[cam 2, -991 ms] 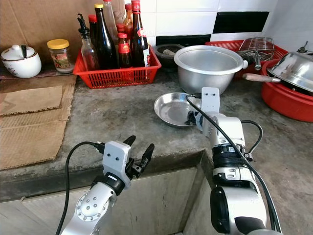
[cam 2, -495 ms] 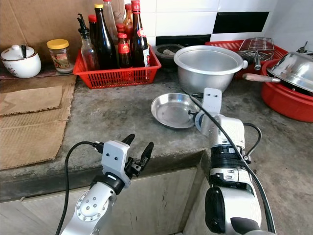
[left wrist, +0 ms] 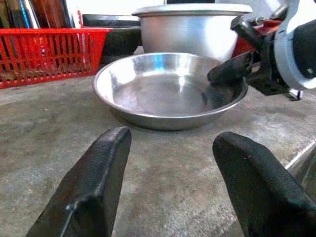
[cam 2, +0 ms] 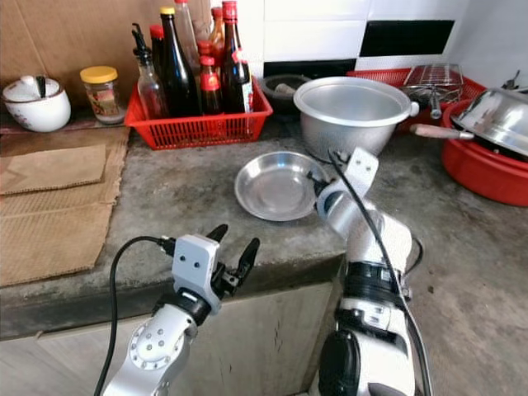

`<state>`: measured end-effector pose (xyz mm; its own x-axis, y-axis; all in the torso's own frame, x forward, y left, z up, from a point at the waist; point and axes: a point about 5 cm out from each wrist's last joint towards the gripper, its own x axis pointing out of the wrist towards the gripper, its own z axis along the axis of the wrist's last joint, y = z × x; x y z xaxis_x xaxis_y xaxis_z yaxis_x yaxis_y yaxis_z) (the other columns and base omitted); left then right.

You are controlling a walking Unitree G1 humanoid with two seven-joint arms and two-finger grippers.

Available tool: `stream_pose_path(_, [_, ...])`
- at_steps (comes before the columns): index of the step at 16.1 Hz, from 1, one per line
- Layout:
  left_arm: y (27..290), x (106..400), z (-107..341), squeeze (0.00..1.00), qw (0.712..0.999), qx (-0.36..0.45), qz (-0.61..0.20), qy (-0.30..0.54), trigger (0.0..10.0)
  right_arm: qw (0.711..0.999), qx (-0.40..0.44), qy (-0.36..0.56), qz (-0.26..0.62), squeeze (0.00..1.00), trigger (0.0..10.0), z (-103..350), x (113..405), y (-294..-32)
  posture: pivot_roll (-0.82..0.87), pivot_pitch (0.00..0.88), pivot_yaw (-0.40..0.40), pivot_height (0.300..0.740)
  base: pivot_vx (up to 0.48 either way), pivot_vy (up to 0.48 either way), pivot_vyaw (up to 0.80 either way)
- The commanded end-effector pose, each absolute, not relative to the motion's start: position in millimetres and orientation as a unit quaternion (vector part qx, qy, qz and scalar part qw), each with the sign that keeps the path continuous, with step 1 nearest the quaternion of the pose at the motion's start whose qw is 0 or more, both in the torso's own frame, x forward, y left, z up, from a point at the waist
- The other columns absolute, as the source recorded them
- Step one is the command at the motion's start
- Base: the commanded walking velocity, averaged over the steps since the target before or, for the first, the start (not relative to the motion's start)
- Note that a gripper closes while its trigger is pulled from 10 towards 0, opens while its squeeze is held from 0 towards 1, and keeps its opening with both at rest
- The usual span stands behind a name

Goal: Kitchen organization

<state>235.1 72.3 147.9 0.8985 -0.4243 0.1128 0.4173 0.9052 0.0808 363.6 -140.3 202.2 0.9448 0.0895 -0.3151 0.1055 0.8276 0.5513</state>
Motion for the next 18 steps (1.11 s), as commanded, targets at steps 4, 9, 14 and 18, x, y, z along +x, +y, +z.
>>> stream_pose_path(4, [70.5,238.2,148.2,0.0,0.972,0.032,-0.223,-0.066,10.0,0.941,0.337,0.041,-0.002,0.0,0.0,222.5,339.7,-140.1,0.12,0.0,-0.07,0.74,0.0,0.0,0.0])
stream_pose_path(9, [72.8,240.1,152.7,0.0,0.973,0.028,-0.215,-0.077,10.0,0.988,0.099,-0.117,-0.019,0.0,0.0,244.1,300.6,-148.7,0.12,0.0,-0.067,0.74,0.0,0.0,0.0])
stream_pose_path(14, [73.7,240.7,155.2,0.0,0.973,0.024,-0.214,-0.084,10.0,0.985,0.0,-0.166,-0.052,0.0,0.0,235.8,270.6,-149.0,0.11,0.002,-0.058,0.74,0.0,0.0,0.0])
stream_pose_path(18, [74.1,241.9,156.5,0.0,0.973,0.029,-0.213,-0.089,10.0,0.984,-0.007,-0.171,-0.056,0.0,0.0,232.2,269.0,-145.2,0.11,0.002,-0.052,0.74,0.0,0.0,0.0])
